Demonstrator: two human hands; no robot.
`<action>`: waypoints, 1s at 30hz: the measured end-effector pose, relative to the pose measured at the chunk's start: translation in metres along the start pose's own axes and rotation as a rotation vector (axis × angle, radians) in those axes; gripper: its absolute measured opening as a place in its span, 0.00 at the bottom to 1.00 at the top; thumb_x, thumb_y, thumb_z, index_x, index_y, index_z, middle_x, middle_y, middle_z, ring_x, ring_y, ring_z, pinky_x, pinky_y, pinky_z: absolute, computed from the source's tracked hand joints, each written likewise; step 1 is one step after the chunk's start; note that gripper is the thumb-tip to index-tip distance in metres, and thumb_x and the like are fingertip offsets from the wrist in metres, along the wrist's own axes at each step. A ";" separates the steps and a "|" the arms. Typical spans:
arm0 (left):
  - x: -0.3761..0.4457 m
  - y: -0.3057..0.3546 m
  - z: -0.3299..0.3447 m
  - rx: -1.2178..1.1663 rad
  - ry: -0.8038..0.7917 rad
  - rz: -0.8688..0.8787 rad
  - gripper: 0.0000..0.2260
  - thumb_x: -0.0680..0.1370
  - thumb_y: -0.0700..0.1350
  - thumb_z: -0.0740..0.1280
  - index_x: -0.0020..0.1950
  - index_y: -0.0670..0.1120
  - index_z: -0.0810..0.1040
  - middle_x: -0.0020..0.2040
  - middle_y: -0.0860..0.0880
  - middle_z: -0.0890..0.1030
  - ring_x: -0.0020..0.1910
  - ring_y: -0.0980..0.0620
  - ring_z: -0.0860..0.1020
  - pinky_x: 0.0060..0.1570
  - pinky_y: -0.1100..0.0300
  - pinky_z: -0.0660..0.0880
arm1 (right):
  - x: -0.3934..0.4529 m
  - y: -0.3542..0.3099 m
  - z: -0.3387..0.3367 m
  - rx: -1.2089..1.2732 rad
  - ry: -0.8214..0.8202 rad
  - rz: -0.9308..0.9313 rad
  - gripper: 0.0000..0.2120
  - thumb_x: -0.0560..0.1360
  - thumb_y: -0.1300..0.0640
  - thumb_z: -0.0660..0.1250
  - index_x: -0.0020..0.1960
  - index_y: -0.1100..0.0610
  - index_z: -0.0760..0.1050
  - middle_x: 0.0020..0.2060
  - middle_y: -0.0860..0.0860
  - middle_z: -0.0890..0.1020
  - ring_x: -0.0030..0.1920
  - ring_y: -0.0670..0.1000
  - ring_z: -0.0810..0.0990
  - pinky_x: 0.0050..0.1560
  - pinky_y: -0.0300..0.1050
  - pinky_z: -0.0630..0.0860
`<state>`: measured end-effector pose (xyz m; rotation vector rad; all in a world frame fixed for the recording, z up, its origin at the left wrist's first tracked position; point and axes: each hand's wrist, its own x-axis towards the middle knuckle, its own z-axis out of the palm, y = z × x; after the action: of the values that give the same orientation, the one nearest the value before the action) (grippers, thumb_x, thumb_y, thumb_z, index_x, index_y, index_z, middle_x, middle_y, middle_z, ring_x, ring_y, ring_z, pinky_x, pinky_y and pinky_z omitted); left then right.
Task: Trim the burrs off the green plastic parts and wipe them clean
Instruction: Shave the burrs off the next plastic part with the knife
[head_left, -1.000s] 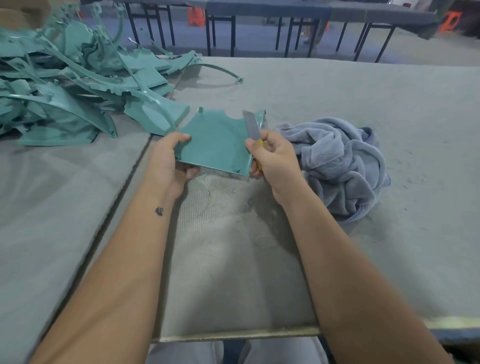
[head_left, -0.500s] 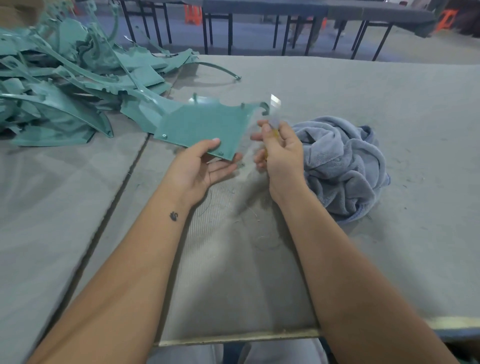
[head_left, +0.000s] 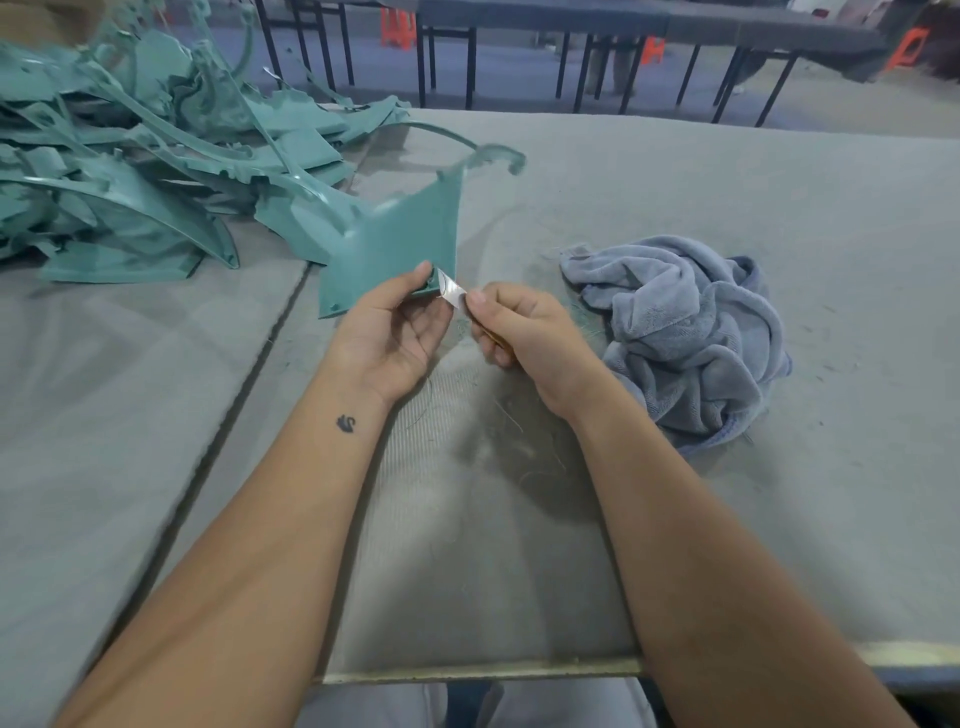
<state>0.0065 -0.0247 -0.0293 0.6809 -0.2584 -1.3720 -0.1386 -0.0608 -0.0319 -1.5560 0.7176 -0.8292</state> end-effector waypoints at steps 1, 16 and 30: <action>-0.001 0.000 0.001 -0.005 -0.008 -0.019 0.01 0.69 0.36 0.69 0.39 0.38 0.78 0.39 0.43 0.80 0.34 0.51 0.82 0.38 0.63 0.80 | 0.000 0.000 0.001 0.001 -0.018 -0.008 0.16 0.81 0.57 0.61 0.35 0.56 0.70 0.26 0.52 0.71 0.26 0.46 0.64 0.27 0.37 0.60; -0.012 0.003 0.004 0.050 -0.017 -0.133 0.07 0.79 0.36 0.61 0.45 0.37 0.77 0.33 0.44 0.82 0.29 0.52 0.82 0.27 0.67 0.77 | 0.005 0.008 -0.005 0.125 0.040 -0.019 0.15 0.82 0.58 0.59 0.37 0.58 0.69 0.21 0.46 0.67 0.22 0.42 0.61 0.24 0.33 0.59; -0.005 -0.008 0.011 0.060 0.120 0.005 0.06 0.80 0.37 0.63 0.43 0.39 0.75 0.31 0.44 0.81 0.25 0.54 0.80 0.24 0.66 0.76 | 0.006 0.010 -0.001 0.096 -0.021 -0.034 0.18 0.82 0.60 0.60 0.33 0.57 0.69 0.19 0.45 0.66 0.21 0.42 0.61 0.23 0.32 0.58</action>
<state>-0.0071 -0.0237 -0.0246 0.8091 -0.2066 -1.3179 -0.1358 -0.0675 -0.0413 -1.4919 0.6292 -0.8592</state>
